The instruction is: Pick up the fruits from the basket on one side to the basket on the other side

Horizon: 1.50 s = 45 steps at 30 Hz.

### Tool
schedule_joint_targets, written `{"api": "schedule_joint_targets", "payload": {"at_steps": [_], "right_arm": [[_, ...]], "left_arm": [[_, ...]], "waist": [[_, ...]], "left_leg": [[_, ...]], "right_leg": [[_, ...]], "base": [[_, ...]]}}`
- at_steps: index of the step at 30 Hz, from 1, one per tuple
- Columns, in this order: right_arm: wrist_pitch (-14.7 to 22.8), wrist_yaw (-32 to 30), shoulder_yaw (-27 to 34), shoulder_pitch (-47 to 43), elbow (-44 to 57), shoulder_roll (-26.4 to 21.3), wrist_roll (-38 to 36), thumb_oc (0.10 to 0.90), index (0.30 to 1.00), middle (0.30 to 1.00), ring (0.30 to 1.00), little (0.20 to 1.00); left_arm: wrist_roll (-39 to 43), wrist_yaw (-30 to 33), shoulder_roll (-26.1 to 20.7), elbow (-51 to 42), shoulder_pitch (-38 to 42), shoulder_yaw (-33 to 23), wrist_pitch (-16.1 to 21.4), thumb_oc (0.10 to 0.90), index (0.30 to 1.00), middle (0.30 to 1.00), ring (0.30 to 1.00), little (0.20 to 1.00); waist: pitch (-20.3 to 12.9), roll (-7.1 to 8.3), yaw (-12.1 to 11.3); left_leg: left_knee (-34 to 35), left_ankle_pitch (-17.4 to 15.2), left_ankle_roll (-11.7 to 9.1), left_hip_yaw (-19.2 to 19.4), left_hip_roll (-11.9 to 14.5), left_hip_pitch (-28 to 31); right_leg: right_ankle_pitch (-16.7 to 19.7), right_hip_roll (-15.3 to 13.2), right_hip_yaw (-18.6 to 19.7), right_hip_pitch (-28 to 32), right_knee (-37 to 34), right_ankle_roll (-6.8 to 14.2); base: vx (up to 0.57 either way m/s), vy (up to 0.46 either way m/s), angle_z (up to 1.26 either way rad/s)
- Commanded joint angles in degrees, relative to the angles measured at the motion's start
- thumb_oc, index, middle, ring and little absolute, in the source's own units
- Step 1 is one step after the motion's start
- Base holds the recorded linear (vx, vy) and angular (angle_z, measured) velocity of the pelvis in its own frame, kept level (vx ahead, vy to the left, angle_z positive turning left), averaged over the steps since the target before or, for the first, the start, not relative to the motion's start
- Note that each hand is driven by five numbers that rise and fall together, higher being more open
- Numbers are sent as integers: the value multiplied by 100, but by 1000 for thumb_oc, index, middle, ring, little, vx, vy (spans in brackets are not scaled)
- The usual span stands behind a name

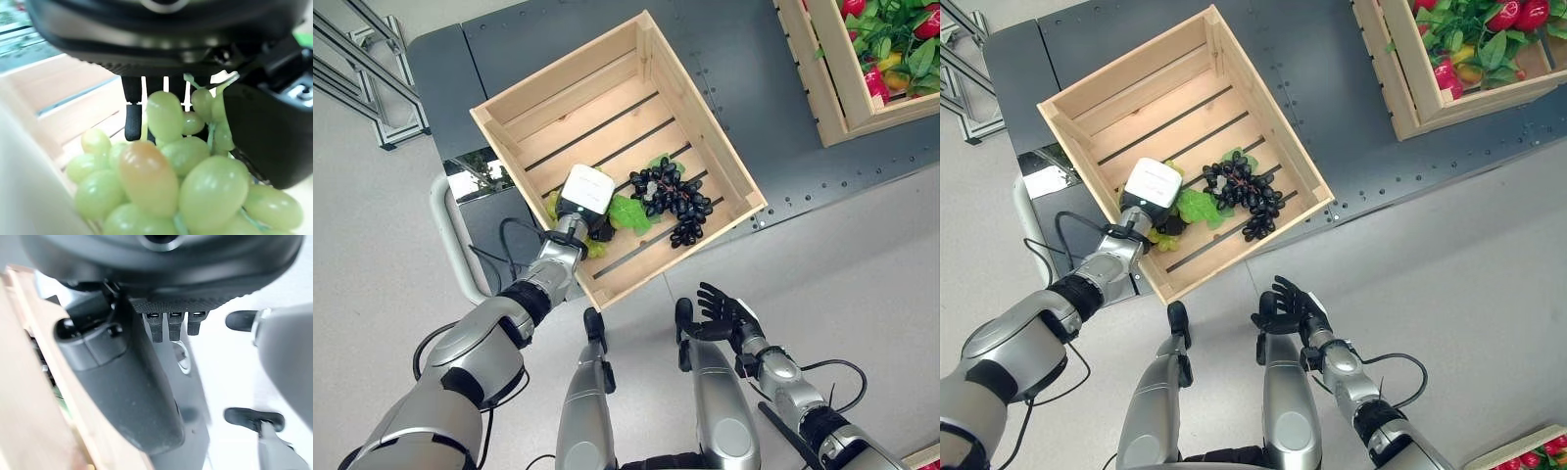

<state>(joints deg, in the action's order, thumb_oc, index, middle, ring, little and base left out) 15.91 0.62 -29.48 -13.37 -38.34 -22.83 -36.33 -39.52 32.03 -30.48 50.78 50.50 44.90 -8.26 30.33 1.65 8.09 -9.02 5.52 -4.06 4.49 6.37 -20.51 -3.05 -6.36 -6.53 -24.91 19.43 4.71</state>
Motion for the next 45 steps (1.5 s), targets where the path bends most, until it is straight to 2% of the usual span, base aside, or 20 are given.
{"api": "schedule_joint_targets", "payload": {"at_steps": [1, 2, 3, 5, 6, 8, 9, 12, 13, 16, 21, 24, 25, 31, 32, 36, 39, 40, 45], "right_arm": [[688, -535, 635, 594, 1213, -220, 122, 800, 900, 900, 900, 900], [736, -573, 710, 652, 1284, -226, 147, 800, 900, 900, 900, 900], [848, -678, 1016, 906, 1527, -205, 180, 800, 900, 900, 900, 900], [951, -775, 1260, 1083, 1693, -171, 244, 800, 900, 900, 900, 900], [951, -775, 1260, 1083, 1693, -171, 244, 800, 900, 900, 900, 900], [1126, -954, 1953, 1601, 2360, -90, 492, 800, 900, 900, 900, 900], [1118, -969, 2002, 1648, 2440, -91, 501, 800, 900, 900, 900, 900], [1103, -1059, 2378, 1902, 3015, -86, 594, 800, 900, 900, 900, 900], [1118, -1078, 2430, 1932, 3106, -83, 628, 800, 900, 900, 900, 900], [1127, -1246, 2691, 2028, 3749, -39, 892, 800, 900, 900, 900, 900], [1120, -1366, 2757, 1919, 4236, -43, 1089, 800, 900, 900, 900, 900], [1097, -1390, 2771, 1771, 4564, -34, 1216, 800, 900, 900, 900, 900], [1087, -1358, 2798, 1693, 4769, -51, 1270, 800, 900, 900, 900, 900], [1070, -1105, 2750, 1294, 5200, -111, 1231, 800, 900, 900, 900, 900], [1006, -911, 2671, 1168, 5347, -115, 1139, 800, 900, 900, 900, 900], [923, -477, 2555, 1003, 5536, -159, 973, 800, 900, 900, 900, 900], [723, 61, 2362, 742, 5621, -197, 471, 800, 900, 900, 900, 900], [504, 421, 2250, 607, 5624, -200, 53, 800, 900, 900, 900, 900], [-182, 1262, 1960, 453, 5667, -197, -974, 800, 900, 900, 900, 900]], "left_arm": [[406, 1372, -1039, -1145, -836, -1281, 495, 400, 300, 300, 300, 300], [428, 1432, -1073, -1317, -965, -1404, 540, 400, 300, 300, 300, 300], [413, 1643, -1139, -1980, -1550, -1895, 753, 400, 300, 300, 300, 300], [409, 1870, -1149, -2413, -1978, -2204, 1033, 400, 300, 300, 300, 300], [409, 1870, -1149, -2413, -1978, -2204, 1033, 400, 300, 300, 300, 300], [267, 2295, -896, -3483, -3140, -3162, 1628, 400, 300, 300, 300, 300], [273, 2356, -874, -3560, -3235, -3234, 1707, 400, 300, 300, 300, 300], [383, 2556, -662, -4013, -3824, -3755, 2249, 400, 300, 300, 300, 300], [434, 2585, -634, -4075, -3896, -3812, 2362, 400, 300, 300, 300, 300], [739, 2717, -234, -4590, -4345, -4260, 3089, 400, 300, 300, 300, 300], [1148, 2483, 7, -4966, -4432, -4404, 3497, 400, 300, 300, 300, 300], [1599, 2086, 102, -5219, -4364, -4467, 3682, 400, 300, 300, 300, 300], [1997, 1764, 159, -5313, -4303, -4476, 3880, 400, 300, 300, 300, 300], [2653, 1132, 303, -5685, -4078, -4409, 3937, 400, 300, 300, 300, 300], [2873, 863, 352, -5819, -4006, -4360, 3921, 400, 300, 300, 300, 300], [3128, 463, 359, -6015, -3919, -4315, 3864, 400, 300, 300, 300, 300], [3283, 198, 351, -6145, -3769, -4225, 3703, 400, 300, 300, 300, 300], [3362, 110, 308, -6139, -3680, -4177, 3579, 400, 300, 300, 300, 300], [3646, -301, 195, -6149, -3556, -4127, 3619, 400, 300, 300, 300, 300]], "waist": [[-54, 252, -324], [-67, 253, -337], [-145, 253, -409], [-243, 250, -439], [-243, 250, -439], [-571, 219, -507], [-606, 214, -505], [-905, 163, -506], [-957, 154, -504], [-1332, 68, -518], [-1624, 7, -552], [-1843, -18, -572], [-1954, -30, -581], [-2192, -82, -631], [-2267, -93, -652], [-2355, -99, -689], [-2445, -111, -738], [-2500, -112, -760], [-2625, -87, -822]], "left_leg": [[-578, -465, 21, -43, -196, 58], [-540, -453, 28, -54, -203, 96], [-392, -478, 45, -84, -216, 304], [-243, -461, 64, -109, -233, 445], [-243, -461, 64, -109, -233, 445], [164, -436, 106, -169, -273, 901], [216, -429, 108, -170, -276, 963], [589, -400, 113, -188, -288, 1385], [648, -396, 109, -190, -286, 1454], [1054, -327, 91, -200, -265, 1892], [1380, -273, 70, -212, -251, 2202], [1402, -346, 56, -209, -244, 2310], [1402, -383, 53, -217, -243, 2340], [1402, -469, 25, -193, -214, 2423], [1402, -492, 24, -188, -212, 2442], [1402, -487, 25, -169, -217, 2447], [1402, -566, 5, -149, -199, 2524], [1402, -580, 5, -160, -206, 2536], [1402, -617, -11, -170, -194, 2580]], "right_leg": [[412, 127, 58, 902, -1099, -78], [420, 122, 45, 934, -1119, -77], [415, 110, 11, 1117, -1217, -63], [440, 97, -17, 1223, -1310, -47], [440, 97, -17, 1223, -1310, -47], [470, 72, -49, 1586, -1544, 13], [476, 72, -47, 1638, -1579, 16], [500, 67, -26, 1971, -1808, 51], [504, 65, -23, 2024, -1846, 59], [563, 41, -49, 2353, -2067, 102], [645, 10, -95, 2605, -2291, 153], [695, -28, -138, 2747, -2430, 192], [695, -44, -151, 2771, -2443, 215], [655, -98, -170, 2826, -2443, 264], [651, -111, -164, 2828, -2443, 282], [670, -131, -169, 2825, -2443, 288], [596, -141, -193, 2905, -2443, 304], [584, -142, -194, 2921, -2443, 302], [541, -160, -245, 2988, -2443, 313]], "base": [[0, 0, 0], [0, 0, 0], [0, 0, 0], [27, -16, 2], [48, -5, 4], [82, 23, 7], [71, 37, 6], [78, 38, 4], [95, 49, 5], [89, 51, 0], [43, 12, 0], [21, -7, 2], [0, 0, 0], [-5, -6, 0], [-41, -25, -1], [-12, -25, 0], [2, -35, 0], [-21, -39, 0], [19, -45, 3]]}}
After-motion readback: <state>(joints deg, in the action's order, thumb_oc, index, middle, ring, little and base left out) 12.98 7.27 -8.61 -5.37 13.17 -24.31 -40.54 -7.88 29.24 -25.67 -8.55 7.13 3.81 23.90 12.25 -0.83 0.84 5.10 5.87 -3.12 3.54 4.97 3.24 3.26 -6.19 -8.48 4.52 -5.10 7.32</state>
